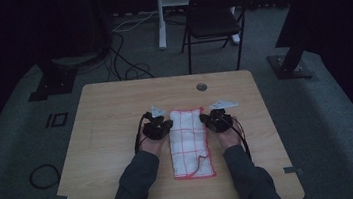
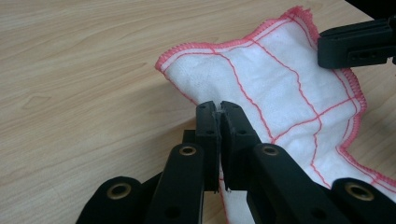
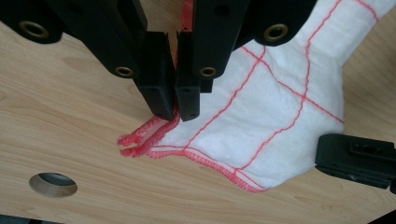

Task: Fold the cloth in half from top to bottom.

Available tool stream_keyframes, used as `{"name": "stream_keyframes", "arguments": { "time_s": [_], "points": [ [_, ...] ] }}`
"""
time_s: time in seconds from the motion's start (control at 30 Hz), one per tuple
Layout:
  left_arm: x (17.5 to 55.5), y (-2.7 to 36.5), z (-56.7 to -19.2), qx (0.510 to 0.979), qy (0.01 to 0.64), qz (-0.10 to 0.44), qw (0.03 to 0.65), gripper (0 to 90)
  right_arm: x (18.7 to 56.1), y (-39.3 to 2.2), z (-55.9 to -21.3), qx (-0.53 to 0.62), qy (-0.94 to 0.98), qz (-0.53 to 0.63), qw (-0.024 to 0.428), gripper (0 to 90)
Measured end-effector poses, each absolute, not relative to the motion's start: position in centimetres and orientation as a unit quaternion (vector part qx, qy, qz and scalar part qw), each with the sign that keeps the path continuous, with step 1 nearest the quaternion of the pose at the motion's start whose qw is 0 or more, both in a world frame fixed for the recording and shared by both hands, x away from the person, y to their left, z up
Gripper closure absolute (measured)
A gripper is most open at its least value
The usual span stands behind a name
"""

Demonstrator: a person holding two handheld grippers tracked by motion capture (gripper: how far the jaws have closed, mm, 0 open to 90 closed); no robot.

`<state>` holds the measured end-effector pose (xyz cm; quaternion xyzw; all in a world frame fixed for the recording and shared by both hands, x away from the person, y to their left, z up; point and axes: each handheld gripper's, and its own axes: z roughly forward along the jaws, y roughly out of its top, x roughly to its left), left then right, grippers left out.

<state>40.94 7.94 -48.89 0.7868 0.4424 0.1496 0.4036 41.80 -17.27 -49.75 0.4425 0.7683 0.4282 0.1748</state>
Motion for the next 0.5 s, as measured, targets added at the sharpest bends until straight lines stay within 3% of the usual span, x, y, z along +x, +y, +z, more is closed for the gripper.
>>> {"name": "stream_keyframes", "arguments": {
  "time_s": [0.5],
  "points": [
    [39.0,8.4,-49.1,0.78,0.445,0.146,0.414,87.0,40.2,-17.3,-50.0,0.432,0.773,0.434,0.165,86.3]
  ]
}}
